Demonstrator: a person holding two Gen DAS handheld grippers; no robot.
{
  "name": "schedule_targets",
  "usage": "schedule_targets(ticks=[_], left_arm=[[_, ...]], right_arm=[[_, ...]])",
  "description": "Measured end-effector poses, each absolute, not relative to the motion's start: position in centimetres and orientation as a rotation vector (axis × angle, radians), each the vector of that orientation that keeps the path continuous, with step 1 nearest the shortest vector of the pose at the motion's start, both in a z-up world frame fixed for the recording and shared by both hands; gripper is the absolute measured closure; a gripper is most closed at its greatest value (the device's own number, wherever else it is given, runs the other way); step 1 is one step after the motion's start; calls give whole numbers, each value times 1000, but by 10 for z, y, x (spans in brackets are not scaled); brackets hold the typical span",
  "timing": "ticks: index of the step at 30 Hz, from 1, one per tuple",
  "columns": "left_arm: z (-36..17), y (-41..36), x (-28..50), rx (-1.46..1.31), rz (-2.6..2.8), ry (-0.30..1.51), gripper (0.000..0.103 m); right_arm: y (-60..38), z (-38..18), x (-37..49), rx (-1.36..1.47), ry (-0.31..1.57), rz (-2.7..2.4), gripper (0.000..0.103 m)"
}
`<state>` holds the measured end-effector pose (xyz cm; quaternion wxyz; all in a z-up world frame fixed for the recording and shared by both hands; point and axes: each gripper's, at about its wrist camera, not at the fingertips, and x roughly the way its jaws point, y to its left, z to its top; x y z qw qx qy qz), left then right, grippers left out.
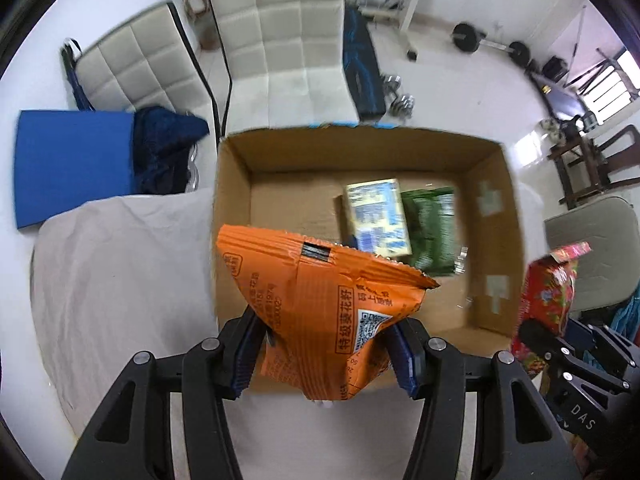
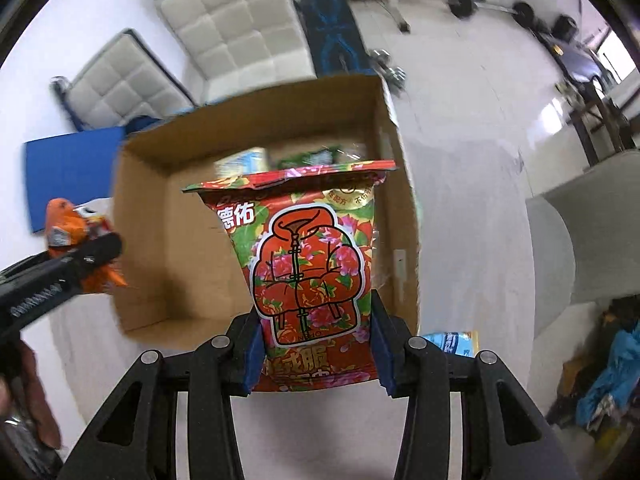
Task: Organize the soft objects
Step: 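Carry both bags over the box and open both tools to release them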
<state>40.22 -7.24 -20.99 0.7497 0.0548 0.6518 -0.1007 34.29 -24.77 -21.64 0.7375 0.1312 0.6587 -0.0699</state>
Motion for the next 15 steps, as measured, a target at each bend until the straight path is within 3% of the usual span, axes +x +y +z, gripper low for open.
schedule_targets(ticks=[8,15], left_arm=[[-284,-77,463,154,-204,1560,50],[-315,-83,489,212,-203,1587,49]], right_arm=[[-252,-287,364,283,1566,-186,56],[-248,-325,363,255,1633,-180,56]])
